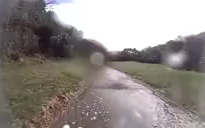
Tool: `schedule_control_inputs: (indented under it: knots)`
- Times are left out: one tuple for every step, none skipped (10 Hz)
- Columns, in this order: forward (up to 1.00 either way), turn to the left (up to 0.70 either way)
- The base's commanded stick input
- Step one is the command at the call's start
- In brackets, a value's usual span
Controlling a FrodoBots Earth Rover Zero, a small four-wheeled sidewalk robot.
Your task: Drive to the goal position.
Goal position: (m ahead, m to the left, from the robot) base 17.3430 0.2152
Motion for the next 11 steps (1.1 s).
schedule_control_inputs:
  knots:
    - [0.7, 0.0]
    - [0.7, -0.35]
    - [0.7, -0.35]
    - [0.7, -0.35]
    - [0.7, -0.35]
    - [0.7, -0.13]
    - [0.7, 0.0]
    - [0.7, 0.0]
    - [0.7, 0.0]
    - [0.7, 0.0]
    - [0.7, 0.0]
